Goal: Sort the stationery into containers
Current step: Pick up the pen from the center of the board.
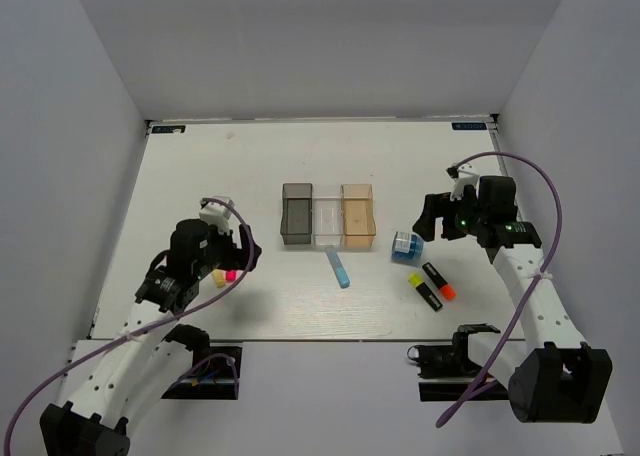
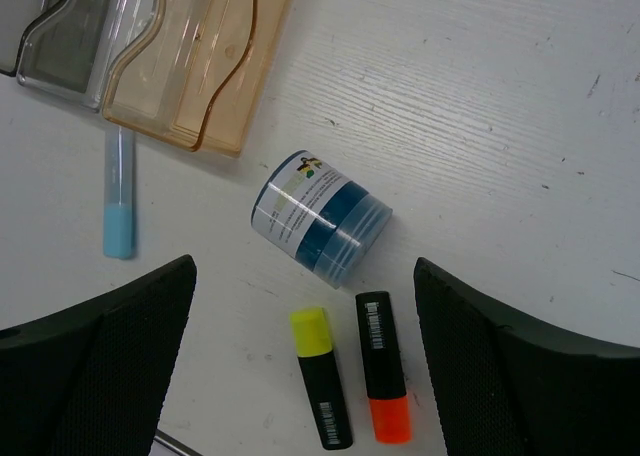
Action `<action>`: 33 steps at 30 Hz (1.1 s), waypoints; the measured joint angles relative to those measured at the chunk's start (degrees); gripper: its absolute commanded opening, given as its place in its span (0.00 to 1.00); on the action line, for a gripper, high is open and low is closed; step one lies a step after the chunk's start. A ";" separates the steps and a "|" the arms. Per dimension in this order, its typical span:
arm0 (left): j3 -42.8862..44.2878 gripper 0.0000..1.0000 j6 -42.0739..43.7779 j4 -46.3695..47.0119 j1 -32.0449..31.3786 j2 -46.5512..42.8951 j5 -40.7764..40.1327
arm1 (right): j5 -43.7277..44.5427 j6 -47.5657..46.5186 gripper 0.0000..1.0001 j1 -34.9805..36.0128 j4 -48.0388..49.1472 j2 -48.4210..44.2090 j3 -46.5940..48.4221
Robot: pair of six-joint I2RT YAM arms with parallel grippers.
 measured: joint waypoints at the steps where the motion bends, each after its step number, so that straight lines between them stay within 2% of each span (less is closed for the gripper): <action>1: 0.59 0.99 -0.13 0.00 0.00 1.16 -0.02 | -0.02 -0.13 0.90 0.00 0.00 0.00 0.00; 5: 3.43 0.96 -0.50 -0.46 0.00 6.01 -0.94 | -0.59 -1.25 0.87 0.00 0.04 -0.13 0.00; 6: 4.07 0.96 -0.57 -0.57 0.00 7.15 -1.33 | -1.16 -1.95 0.84 0.00 0.04 -0.17 0.00; 7: 4.59 0.96 -0.61 -0.68 0.02 8.07 -1.75 | -1.55 -2.54 0.73 0.00 0.04 -0.20 0.00; 8: 5.11 0.95 -0.61 -0.85 0.02 9.07 -2.21 | -2.05 -3.56 0.68 0.02 0.04 -0.20 0.00; 9: 5.66 0.93 -0.61 -1.11 0.02 10.03 -2.54 | -2.47 -4.15 0.40 0.09 0.02 -0.17 0.00; 10: 6.08 0.92 -0.63 -1.31 0.02 10.88 -2.73 | -2.86 -5.05 0.20 0.15 0.07 -0.13 0.00; 11: 6.34 0.87 -0.57 -1.53 0.02 11.43 -2.95 | -3.26 -5.49 0.00 0.17 0.07 -0.07 0.02; 12: 6.54 0.79 -0.55 -1.68 0.02 11.96 -3.06 | -3.48 -6.12 0.00 0.26 0.02 0.02 0.04; 13: 6.64 0.63 -0.50 -1.84 0.02 12.35 -3.19 | -3.72 -6.25 0.00 0.31 -0.11 0.24 0.07; 14: 6.75 0.42 -0.48 -1.97 0.02 12.72 -3.26 | -3.93 -6.45 0.00 0.37 -0.13 0.48 0.11; 15: 6.86 0.00 -0.46 -2.14 0.02 13.16 -3.39 | -4.15 -6.60 0.20 0.39 -0.26 0.81 0.20; 16: 7.13 0.00 -0.48 -2.34 0.00 13.66 -3.65 | -4.50 -6.93 0.90 0.39 -0.48 1.27 0.42; 18: 8.13 0.01 -0.63 -3.30 0.02 14.93 -4.33 | -4.94 -7.32 0.91 0.52 -0.94 2.08 0.90; 19: 8.74 0.17 -0.85 -3.93 0.02 15.54 -4.72 | -5.05 -7.89 0.91 0.66 -1.51 2.67 1.51; 20: 9.31 0.42 -0.72 -4.44 0.11 16.09 -5.22 | -5.35 -8.09 0.82 0.72 -1.84 3.26 2.16; 21: 9.94 0.64 -0.79 -5.11 0.17 16.70 -5.90 | -5.44 -8.17 0.63 0.79 -1.97 3.67 2.64; 22: 10.56 0.65 -1.05 -5.81 0.31 17.31 -6.34 | -5.53 -8.66 0.40 0.92 -2.08 4.26 3.39; 23: 11.30 0.67 -1.81 -6.73 0.57 18.12 -7.19 | -5.62 -8.68 0.09 1.07 -2.38 4.79 4.13; 24: 12.15 0.62 -2.45 -7.72 1.07 19.10 -7.85 | -5.62 -8.46 0.05 1.14 -2.49 5.35 4.94; 25: 12.92 0.59 -2.86 -8.63 1.75 20.28 -8.17 | -5.75 -8.09 0.08 1.14 -2.64 5.79 5.60; 26: 13.86 0.55 -3.23 -9.57 2.67 21.79 -8.39 | -5.81 -7.93 0.44 1.14 -2.80 6.21 6.10; 27: 14.38 0.51 -3.48 -9.99 3.50 23.21 -8.44 | -5.86 -7.43 0.65 1.14 -2.89 6.43 6.34; 28: 14.69 0.46 -3.72 -10.25 4.37 24.63 -8.31 | -5.81 -7.32 0.73 1.20 -3.08 6.49 6.34; 31: 15.08 0.36 -4.04 -11.08 6.95 28.61 -6.86 | -5.77 -7.89 0.73 1.51 -3.45 6.54 6.34; 33: 15.19 0.36 -4.39 -11.30 8.37 31.36 -5.25 | -5.77 -7.96 0.73 1.68 -3.56 6.51 6.34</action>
